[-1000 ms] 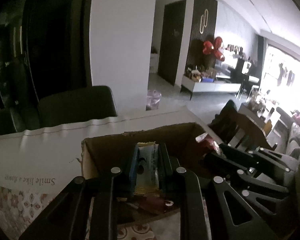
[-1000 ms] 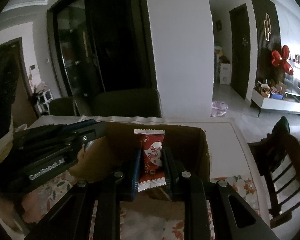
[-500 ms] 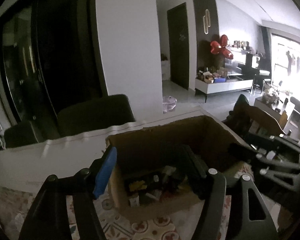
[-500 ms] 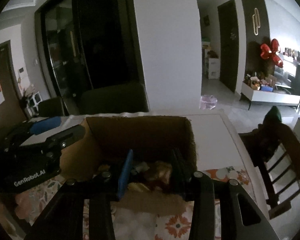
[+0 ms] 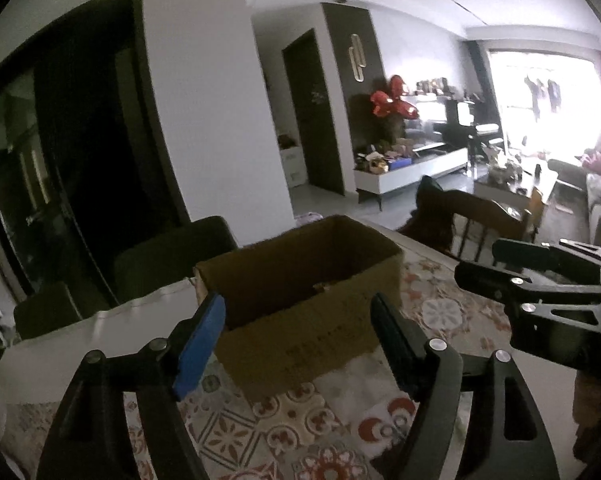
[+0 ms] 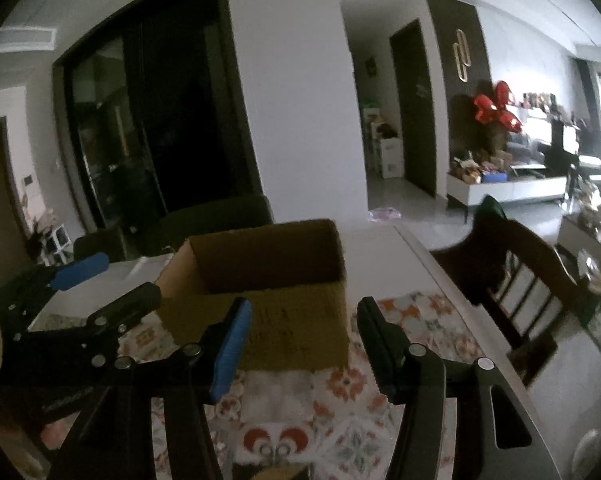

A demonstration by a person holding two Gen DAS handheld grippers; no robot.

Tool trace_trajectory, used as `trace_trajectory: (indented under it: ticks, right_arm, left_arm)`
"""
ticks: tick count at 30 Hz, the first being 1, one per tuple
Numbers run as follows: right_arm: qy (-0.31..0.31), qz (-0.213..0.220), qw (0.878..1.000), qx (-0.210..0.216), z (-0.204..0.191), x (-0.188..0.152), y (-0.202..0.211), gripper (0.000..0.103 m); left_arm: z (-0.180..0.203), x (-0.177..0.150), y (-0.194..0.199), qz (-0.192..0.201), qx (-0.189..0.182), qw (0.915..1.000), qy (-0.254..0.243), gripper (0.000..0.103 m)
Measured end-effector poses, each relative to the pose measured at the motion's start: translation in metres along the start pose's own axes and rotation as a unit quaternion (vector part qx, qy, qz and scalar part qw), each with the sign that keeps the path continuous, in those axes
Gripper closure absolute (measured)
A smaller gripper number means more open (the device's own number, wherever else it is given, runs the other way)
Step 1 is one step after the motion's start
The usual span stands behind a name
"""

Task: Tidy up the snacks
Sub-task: 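Move both tools back to the last snacks on the table, then grasp the dark gold packet with the left tool while the right tool grasps the small white bottle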

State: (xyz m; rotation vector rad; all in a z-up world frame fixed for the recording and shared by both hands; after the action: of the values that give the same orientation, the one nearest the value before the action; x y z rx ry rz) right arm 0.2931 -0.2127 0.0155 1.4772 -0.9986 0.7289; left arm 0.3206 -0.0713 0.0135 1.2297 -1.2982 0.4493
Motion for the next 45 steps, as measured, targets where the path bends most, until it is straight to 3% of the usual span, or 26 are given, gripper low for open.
trace_trajectory:
  ticks: [5,20,25,35,45]
  right_arm:
    - [0.011,-0.007,1.0,-0.023,0.003,-0.022,0.014,0.047]
    - [0.02,-0.069,0.996,-0.053,0.0,-0.095,0.024,0.047]
    - [0.015,-0.103,0.993,-0.058,0.002,-0.123,0.018,0.047]
    - [0.003,-0.152,0.986,-0.062,0.011,-0.161,-0.001,0.047]
    - [-0.008,-0.183,0.981,-0.059,0.013,-0.178,-0.014,0.047]
  left_arm:
    - [0.015,-0.017,0.012,0.0,-0.007,0.9994,-0.034,0.028]
    - [0.055,-0.075,0.014,-0.042,-0.102,0.9891,-0.098,0.028]
    - [0.067,-0.1,0.008,-0.064,-0.14,0.9806,-0.122,0.028]
    - [0.094,-0.13,-0.02,-0.118,-0.221,0.9551,-0.157,0.028]
    - [0.108,-0.147,-0.044,-0.151,-0.249,0.9428,-0.162,0.028]
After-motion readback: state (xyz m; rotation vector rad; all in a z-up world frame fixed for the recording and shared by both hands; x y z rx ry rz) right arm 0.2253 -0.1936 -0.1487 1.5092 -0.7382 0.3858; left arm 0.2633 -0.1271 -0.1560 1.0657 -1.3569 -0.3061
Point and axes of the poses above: each gripper's, at about its wrist camera, not at the fingertips, and y roughly against the way its jaws point, z to its right, x to its top, the point moved 6 cm from there along -y, roughly the way its jaws point, and after that the axes turned 1 degree about z, right-handed, at the moved point
